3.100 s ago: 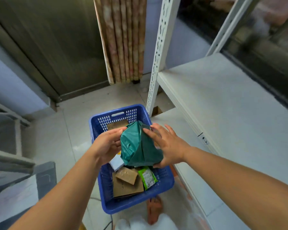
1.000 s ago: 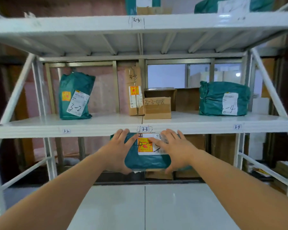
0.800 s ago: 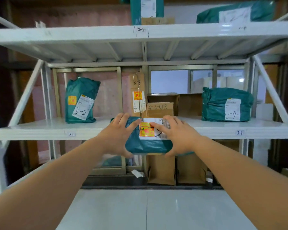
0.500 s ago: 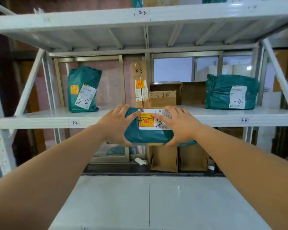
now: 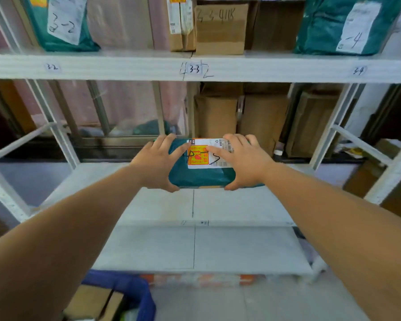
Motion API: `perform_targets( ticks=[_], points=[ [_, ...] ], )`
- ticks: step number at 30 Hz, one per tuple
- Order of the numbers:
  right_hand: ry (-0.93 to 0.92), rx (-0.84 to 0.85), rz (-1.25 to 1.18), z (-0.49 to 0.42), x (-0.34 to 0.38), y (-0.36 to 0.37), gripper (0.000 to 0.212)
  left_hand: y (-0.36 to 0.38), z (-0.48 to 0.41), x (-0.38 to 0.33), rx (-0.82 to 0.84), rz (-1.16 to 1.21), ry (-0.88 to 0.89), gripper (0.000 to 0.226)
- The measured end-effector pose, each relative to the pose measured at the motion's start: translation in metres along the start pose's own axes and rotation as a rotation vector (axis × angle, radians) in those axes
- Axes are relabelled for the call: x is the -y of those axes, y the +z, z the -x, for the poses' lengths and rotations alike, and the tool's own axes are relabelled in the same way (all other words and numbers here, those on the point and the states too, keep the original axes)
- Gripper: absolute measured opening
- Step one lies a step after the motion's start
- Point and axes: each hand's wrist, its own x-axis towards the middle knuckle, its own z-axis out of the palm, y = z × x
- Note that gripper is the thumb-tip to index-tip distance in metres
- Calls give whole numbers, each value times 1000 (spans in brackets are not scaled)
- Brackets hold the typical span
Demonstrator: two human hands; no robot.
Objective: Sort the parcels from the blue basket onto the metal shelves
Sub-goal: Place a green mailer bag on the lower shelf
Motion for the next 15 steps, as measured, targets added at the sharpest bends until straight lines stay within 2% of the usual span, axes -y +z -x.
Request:
perform_targets(
  ticks=[4, 9, 15],
  points=[
    [30, 64, -52, 20, -10, 49, 109, 30, -19, -38, 58, 21, 49, 117],
    [102, 114, -79, 40, -57, 99, 112, 47, -66, -98, 26, 12, 93, 115],
    [87, 180, -141, 54, -122, 166, 113, 70, -132, -160, 153, 110, 134, 116]
  ],
)
